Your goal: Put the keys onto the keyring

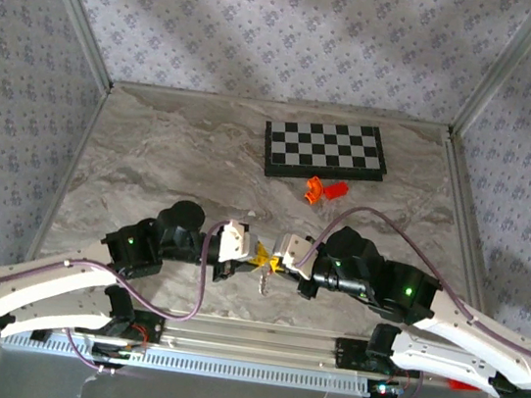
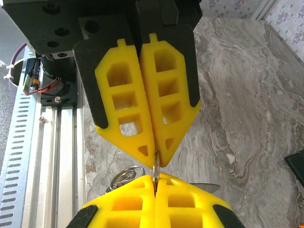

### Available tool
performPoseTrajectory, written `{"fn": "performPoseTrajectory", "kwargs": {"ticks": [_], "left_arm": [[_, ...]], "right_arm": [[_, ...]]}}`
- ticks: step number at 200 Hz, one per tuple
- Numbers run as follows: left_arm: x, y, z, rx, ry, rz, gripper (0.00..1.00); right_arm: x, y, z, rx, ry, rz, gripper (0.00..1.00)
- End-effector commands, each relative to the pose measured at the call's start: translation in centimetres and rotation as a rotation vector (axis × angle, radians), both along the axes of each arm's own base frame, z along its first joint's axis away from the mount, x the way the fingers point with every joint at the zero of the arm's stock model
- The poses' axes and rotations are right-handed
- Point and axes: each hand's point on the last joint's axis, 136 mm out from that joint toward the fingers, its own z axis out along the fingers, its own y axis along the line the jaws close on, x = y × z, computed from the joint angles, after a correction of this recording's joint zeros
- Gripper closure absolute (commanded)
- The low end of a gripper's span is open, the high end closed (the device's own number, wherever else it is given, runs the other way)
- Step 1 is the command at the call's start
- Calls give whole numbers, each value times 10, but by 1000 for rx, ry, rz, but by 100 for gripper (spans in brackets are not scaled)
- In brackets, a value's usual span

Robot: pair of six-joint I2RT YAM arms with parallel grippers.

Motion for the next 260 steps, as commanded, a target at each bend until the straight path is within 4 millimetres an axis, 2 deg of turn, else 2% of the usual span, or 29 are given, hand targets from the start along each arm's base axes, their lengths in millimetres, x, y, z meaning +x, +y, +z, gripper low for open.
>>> {"fn": "performPoseTrajectory", "kwargs": {"ticks": [1,6,57,82,131,260], "left_arm": [[-3,-5,26,-65,-31,-24,98],[-4,-6,27,-68,-31,-28,100],[-9,-3,44,-147,-37,-43,100],[-14,0,54,-203,-40,-55,100],[-17,2,62,-249,-39,-67,100],[-23,-3,63,-282,-22,-109,100]], "right_arm": [[-7,4,18,38,-15,37,100],[-6,4,18,38,-15,36,100],[-4,3,21,45,-19,21,100],[-4,1,25,75,-25,9,87],[-3,-5,35,117,-46,-5,78],[-16,-6,51,232,-55,52,79]]}}
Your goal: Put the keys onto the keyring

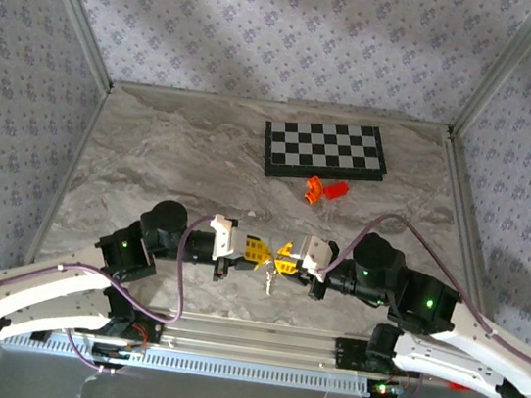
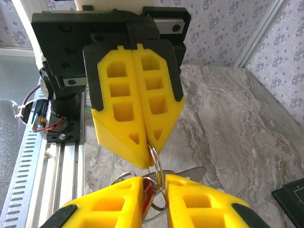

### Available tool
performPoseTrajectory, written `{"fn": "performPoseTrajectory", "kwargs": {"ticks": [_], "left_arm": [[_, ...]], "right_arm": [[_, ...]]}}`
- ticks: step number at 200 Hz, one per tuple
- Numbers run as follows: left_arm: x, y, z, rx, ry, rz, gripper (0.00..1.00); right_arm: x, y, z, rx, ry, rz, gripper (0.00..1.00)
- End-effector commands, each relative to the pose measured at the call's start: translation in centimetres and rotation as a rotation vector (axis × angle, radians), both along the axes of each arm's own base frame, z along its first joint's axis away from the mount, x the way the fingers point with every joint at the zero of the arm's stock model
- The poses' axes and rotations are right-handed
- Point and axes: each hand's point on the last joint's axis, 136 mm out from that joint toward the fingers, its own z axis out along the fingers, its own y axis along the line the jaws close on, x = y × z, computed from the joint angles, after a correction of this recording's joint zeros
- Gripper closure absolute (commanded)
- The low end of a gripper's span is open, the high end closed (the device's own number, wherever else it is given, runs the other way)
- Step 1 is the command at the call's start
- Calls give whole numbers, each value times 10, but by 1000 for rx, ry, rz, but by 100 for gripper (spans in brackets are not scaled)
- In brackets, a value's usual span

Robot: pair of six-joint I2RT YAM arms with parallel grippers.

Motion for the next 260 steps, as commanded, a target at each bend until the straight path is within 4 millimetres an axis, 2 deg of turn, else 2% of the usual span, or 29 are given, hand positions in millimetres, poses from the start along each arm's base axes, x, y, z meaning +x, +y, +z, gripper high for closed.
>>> {"fn": "performPoseTrajectory", "kwargs": {"ticks": [1,28,51,63,99,115,134,180,212,234,260], "left_arm": [[-7,0,15,-62,-16,-33,100],[-8,1,17,-67,-15,-36,100],[-8,2,14,-60,-17,-33,100],[-7,2,13,-53,-15,-32,100],[-4,2,6,-10,-16,-12,100],[3,2,-2,44,-26,22,100],[10,4,-11,94,-42,64,90],[16,1,-22,194,-50,72,89],[16,-1,-23,185,-50,71,91],[15,-3,-22,179,-45,62,100],[12,-3,-14,136,-38,49,100]], "right_arm": [[-6,3,7,43,11,30,79],[-7,5,8,51,15,36,81],[-7,5,4,46,17,36,91],[-8,6,2,47,20,42,100],[-5,4,1,26,15,22,100],[0,2,-4,-11,3,-5,100],[6,2,-16,-94,6,-26,100],[9,5,-22,-171,-1,-27,100],[11,6,-29,-210,13,-33,100],[10,8,-30,-214,19,-30,100],[11,8,-28,-198,26,-38,100]]}}
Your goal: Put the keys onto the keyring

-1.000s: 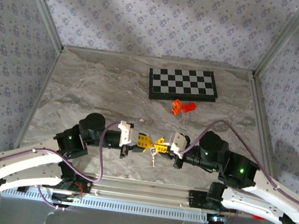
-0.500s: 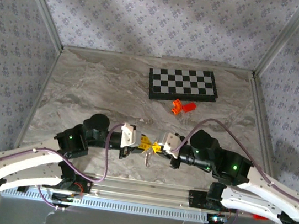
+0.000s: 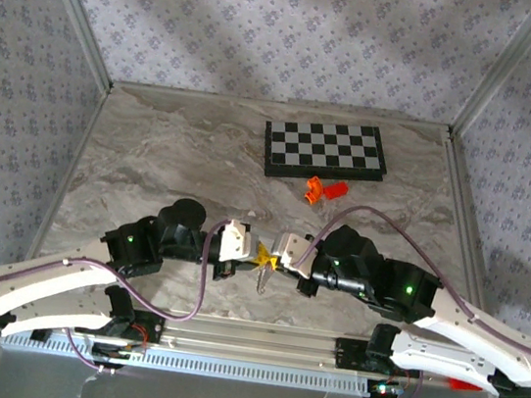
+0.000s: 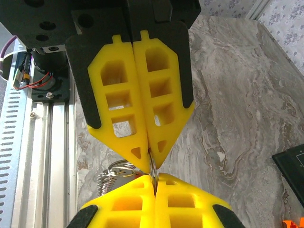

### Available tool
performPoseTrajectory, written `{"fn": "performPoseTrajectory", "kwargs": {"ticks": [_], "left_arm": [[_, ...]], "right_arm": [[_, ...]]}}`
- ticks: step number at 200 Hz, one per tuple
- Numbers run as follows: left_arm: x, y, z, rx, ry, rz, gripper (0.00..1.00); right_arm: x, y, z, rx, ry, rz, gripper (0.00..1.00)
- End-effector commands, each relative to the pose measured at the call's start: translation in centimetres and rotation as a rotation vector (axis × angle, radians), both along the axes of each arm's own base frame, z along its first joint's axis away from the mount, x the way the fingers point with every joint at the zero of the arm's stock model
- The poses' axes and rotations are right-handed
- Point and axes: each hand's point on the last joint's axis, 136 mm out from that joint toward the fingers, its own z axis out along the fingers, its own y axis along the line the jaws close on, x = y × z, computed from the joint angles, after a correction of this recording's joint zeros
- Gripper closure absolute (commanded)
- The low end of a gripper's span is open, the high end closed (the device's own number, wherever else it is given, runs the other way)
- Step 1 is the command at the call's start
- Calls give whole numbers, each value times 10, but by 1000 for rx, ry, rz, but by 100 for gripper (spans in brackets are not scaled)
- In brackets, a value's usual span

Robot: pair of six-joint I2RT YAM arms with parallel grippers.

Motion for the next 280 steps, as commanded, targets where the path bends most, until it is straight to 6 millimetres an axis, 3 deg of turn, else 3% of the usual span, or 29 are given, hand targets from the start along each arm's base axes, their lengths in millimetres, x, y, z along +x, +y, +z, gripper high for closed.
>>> {"fn": "performPoseTrajectory", "kwargs": {"ticks": [1,12,31,47,127,280], "left_arm": [[-4,-4,30,-97,-26,-21,100],[-7,-3,37,-134,-26,-31,100],[-13,-1,51,-210,-24,-57,100],[-18,-1,59,-256,-22,-81,100],[-32,0,72,-333,-1,-156,100],[-38,0,79,-356,2,-189,100]], "right_arm": [[-2,0,12,23,-6,5,100],[-3,0,14,43,1,4,100],[-7,0,19,96,8,11,86],[-10,-1,24,141,6,23,80],[-23,-5,45,261,-23,88,79],[-27,-10,50,298,-33,99,75]]}}
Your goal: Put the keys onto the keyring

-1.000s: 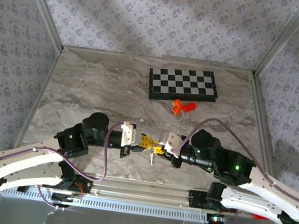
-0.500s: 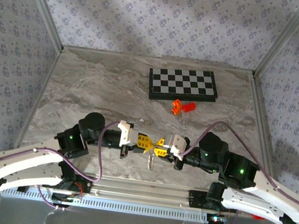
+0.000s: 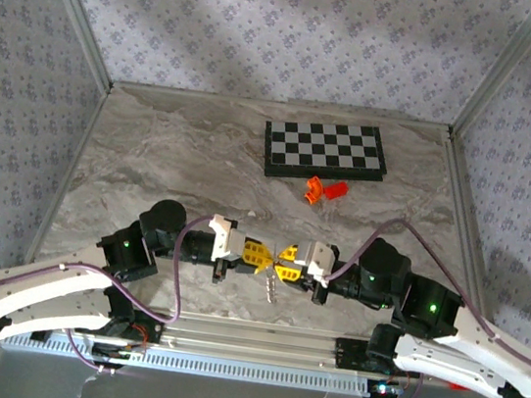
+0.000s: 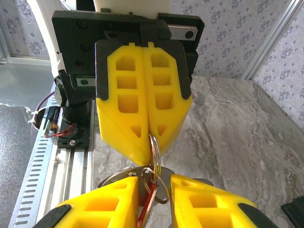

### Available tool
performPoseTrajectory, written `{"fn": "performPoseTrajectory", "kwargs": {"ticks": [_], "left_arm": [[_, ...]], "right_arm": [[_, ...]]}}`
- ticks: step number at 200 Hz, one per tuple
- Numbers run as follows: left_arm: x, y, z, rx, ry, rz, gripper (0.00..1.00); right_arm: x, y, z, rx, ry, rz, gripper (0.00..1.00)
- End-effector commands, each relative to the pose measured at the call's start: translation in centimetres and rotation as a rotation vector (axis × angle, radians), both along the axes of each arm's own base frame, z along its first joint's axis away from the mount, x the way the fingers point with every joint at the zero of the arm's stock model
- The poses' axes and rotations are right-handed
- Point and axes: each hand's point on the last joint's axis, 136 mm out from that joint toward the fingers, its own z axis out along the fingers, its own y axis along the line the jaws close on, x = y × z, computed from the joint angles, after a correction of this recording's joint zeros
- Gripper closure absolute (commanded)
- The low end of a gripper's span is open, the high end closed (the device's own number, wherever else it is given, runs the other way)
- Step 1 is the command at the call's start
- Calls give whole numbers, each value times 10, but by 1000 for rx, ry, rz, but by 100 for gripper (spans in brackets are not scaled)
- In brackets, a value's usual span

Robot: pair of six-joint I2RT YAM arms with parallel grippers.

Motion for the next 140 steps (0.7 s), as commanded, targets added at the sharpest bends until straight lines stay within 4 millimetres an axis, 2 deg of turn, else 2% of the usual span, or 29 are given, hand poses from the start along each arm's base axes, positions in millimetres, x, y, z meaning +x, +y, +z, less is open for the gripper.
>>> {"fn": "performPoseTrajectory", "kwargs": {"ticks": [1,77,140], "left_arm": [[-10,3,24,-84,-32,-41,100],[-9,2,25,-72,-37,-46,100],[-10,1,22,-71,-33,-53,100]], "right_arm": [[-3,0,7,34,3,11,75],[-2,1,18,63,-24,13,74],[-3,3,17,73,-20,23,81]]}}
